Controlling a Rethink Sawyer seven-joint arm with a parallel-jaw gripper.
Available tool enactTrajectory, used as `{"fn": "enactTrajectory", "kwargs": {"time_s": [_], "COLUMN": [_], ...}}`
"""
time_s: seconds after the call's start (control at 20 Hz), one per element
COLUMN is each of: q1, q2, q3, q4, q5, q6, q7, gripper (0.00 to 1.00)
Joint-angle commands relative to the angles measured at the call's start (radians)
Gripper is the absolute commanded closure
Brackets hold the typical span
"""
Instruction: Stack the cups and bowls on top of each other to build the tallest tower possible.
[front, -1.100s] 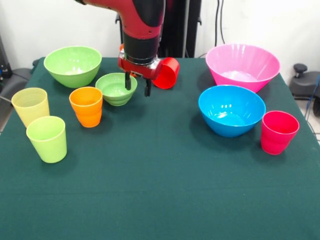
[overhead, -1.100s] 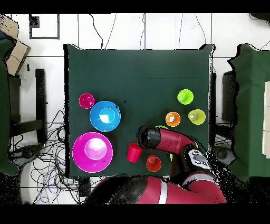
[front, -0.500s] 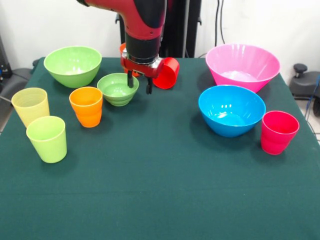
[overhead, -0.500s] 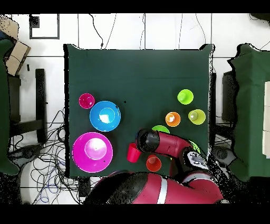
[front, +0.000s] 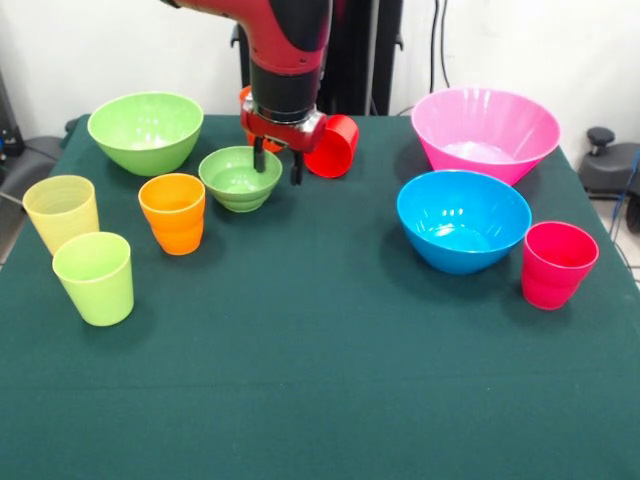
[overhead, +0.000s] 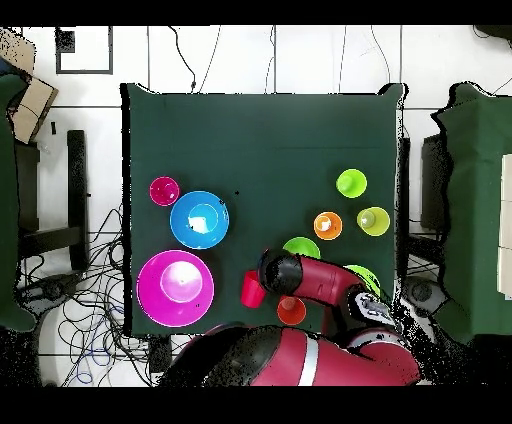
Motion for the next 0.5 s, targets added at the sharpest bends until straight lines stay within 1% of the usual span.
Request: {"fn": "enactTrajectory", "kwargs": {"time_s": [0.05, 0.5], "q1": [-0.001, -0.008], "q2": [0.041, 0.035], "q3": [0.052, 0.055], "q4": [0.036, 0.031], "q5": [-0.010, 0.000], "q6": [-0.115, -0.103], "q7": [0.153, 0.136], "gripper": [0.00, 0.00]}}
